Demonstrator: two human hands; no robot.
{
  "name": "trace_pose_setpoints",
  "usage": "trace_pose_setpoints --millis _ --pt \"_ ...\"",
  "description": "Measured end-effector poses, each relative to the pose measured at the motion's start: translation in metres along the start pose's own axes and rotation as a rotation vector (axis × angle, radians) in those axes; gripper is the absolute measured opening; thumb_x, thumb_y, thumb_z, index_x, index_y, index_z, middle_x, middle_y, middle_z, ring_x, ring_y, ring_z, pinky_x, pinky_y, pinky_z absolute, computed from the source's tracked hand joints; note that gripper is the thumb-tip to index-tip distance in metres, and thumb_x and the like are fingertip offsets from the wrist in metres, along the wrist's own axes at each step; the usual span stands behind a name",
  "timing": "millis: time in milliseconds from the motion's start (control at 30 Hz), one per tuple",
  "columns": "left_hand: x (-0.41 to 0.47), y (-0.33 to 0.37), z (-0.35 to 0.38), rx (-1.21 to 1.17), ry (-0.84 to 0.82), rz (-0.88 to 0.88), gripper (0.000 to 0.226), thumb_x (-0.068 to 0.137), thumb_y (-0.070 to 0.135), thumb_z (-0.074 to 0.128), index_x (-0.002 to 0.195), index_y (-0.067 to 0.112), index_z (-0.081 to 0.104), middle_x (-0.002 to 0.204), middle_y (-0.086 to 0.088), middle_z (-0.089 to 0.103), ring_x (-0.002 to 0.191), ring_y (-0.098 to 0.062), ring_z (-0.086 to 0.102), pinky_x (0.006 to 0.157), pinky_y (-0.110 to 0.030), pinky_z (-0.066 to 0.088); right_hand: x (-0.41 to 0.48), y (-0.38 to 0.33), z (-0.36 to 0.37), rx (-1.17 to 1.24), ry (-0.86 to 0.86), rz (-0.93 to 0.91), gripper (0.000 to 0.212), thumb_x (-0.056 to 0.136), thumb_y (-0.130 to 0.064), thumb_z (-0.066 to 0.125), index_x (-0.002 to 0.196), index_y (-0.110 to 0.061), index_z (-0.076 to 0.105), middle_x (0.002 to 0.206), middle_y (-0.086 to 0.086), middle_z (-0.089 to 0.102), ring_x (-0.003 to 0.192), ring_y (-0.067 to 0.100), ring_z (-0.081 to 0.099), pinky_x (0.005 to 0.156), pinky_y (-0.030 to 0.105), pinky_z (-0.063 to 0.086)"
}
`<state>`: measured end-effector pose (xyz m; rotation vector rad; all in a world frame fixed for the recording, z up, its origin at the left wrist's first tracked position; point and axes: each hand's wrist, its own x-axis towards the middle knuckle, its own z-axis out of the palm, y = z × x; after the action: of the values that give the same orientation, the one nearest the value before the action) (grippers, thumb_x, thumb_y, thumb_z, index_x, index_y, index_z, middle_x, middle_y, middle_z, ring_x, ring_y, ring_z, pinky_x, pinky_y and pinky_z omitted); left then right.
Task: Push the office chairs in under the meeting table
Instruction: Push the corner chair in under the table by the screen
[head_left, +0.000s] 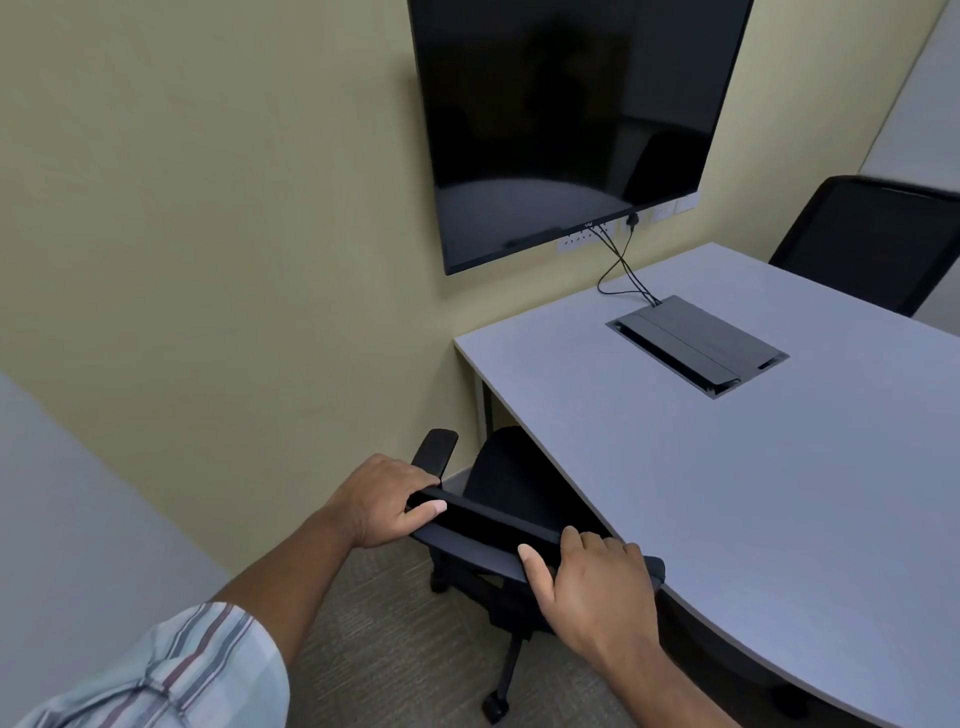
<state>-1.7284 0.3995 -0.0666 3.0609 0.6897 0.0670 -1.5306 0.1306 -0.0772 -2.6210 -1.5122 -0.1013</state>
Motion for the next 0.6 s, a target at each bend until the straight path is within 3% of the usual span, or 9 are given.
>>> trace_pose_setpoints --millis 200,400,600 --pt "0.022 -0.019 0.001 -0.02 0.008 0.067 0.066 0.102 0.068 0.033 0.123 0.022 0.076 0.11 0.004 0.08 0.102 -0.024 0.072 0.094 -0.047 0.052 0.01 -0.01 -0.001 0.009 -0.011 0.057 0.081 0.104 -0.077 0.013 0.082 -0.017 0.063 0.071 0.003 0.064 0.067 0.029 0.061 0.073 0.047 0.051" --pt "0.05 -0.051 0.004 -0.014 0.01 0.156 0.068 0.103 0.069 0.036 0.136 0.023 0.074 0.127 0.008 0.079 0.113 -0.02 0.071 0.099 -0.042 0.049 0.021 -0.032 0.004 -0.009 -0.007 0.128 0.083 0.104 -0.076 0.022 0.095 -0.012 0.074 0.07 0.005 0.066 0.065 0.029 0.062 0.069 0.047 0.05" --pt "0.08 -0.074 0.004 -0.015 0.004 0.24 0.065 0.104 0.068 0.036 0.135 0.025 0.073 0.119 0.01 0.078 0.107 -0.022 0.071 0.097 -0.044 0.05 0.037 -0.048 0.007 -0.009 -0.008 0.227 0.086 0.104 -0.076 0.023 0.104 -0.009 0.078 0.076 0.007 0.072 0.069 0.031 0.067 0.07 0.048 0.054"
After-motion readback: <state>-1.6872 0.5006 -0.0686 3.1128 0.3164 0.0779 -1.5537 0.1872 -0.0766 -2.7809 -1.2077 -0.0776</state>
